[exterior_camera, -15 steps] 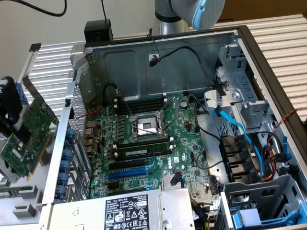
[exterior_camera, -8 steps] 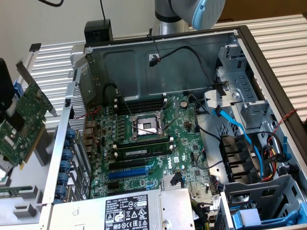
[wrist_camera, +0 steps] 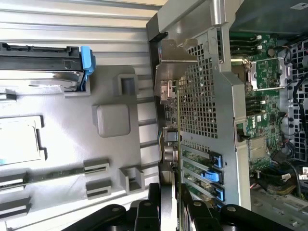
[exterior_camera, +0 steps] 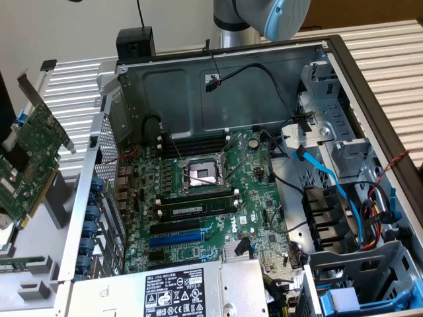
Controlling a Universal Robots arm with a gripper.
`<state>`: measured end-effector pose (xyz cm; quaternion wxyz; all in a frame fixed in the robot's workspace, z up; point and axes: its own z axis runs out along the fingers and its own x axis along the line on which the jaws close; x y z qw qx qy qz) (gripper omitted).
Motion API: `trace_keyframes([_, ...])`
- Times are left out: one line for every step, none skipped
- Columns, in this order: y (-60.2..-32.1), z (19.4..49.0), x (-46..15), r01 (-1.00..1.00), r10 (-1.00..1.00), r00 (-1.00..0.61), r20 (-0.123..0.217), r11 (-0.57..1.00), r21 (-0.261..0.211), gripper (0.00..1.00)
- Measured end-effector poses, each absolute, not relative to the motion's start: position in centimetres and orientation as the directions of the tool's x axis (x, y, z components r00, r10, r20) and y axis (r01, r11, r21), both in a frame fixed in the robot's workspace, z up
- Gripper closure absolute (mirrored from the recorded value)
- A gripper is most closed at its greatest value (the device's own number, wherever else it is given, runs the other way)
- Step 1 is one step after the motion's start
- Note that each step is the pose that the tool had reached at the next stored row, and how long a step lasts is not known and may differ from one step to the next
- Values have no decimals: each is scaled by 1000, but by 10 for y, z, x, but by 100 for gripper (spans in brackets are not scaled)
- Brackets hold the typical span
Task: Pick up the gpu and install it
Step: 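Reach for the gpu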
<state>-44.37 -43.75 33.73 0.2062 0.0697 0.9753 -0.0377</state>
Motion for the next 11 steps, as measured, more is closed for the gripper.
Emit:
trace_keyframes([-438, 338, -444, 152, 123, -906, -406, 988, -38, 73])
trace_keyframes([-438, 338, -444, 152, 127, -905, -405, 988, -30, 73])
trace_keyframes([-438, 339, -444, 153, 132, -905, -403, 988, -20, 73])
trace_keyframes([-438, 339, -444, 155, 138, -905, -402, 988, -9, 73])
trace_keyframes([-438, 339, -444, 158, 146, -905, -400, 987, 2, 73])
trace_keyframes([-438, 339, -445, 162, 153, -904, -399, 987, 12, 73])
trace_keyframes([-437, 340, -445, 165, 160, -904, -397, 986, 22, 73])
trace_keyframes([-437, 340, -446, 166, 163, -904, -396, 986, 28, 73])
trace_keyframes([-437, 340, -446, 166, 163, -903, -396, 986, 29, 73])
trace_keyframes([-437, 340, -446, 166, 163, -904, -396, 986, 29, 73])
trace_keyframes([-437, 340, -446, 166, 163, -904, -396, 986, 29, 73])
